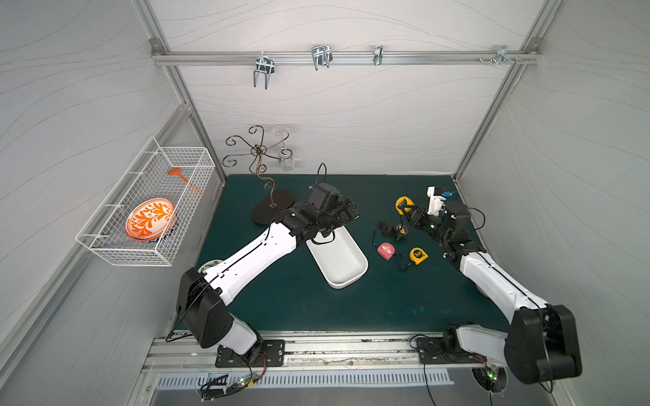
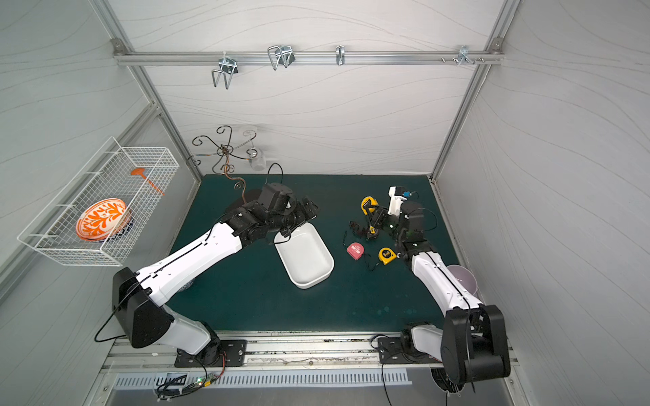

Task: Take the tape measure out of the storage box
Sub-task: Place the tape measure at the center of the board.

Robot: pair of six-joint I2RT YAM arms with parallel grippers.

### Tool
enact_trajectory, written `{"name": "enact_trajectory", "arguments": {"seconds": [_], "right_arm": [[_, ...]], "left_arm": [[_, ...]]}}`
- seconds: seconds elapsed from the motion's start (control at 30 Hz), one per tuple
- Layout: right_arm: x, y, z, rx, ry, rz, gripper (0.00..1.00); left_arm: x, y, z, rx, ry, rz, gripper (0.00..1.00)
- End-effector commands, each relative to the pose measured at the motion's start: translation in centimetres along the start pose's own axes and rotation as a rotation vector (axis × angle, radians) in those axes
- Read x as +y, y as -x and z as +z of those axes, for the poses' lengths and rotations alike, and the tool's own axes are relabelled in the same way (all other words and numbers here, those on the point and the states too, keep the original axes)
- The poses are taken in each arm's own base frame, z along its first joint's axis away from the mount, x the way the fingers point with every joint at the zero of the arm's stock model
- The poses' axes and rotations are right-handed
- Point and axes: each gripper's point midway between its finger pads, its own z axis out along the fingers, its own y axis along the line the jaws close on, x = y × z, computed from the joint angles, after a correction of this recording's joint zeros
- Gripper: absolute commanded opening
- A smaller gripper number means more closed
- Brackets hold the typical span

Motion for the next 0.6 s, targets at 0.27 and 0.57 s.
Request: {"name": "enact_trajectory", "arguments": {"seconds": [0.27,0.57], "right_arm": [[-7.9,-0.4,0.0,0.014,-0.092,0.241,0.00],[-13.2,-5.7,1.0,0.121,-0.206,0.417,0.00]], "left_arm": [[5.5,-0.1,-1.8,-0.044,0.172,0.194,1.00],[8.1,0.0,-2.6,-0.056,0.168,0.137,1.00]]}}
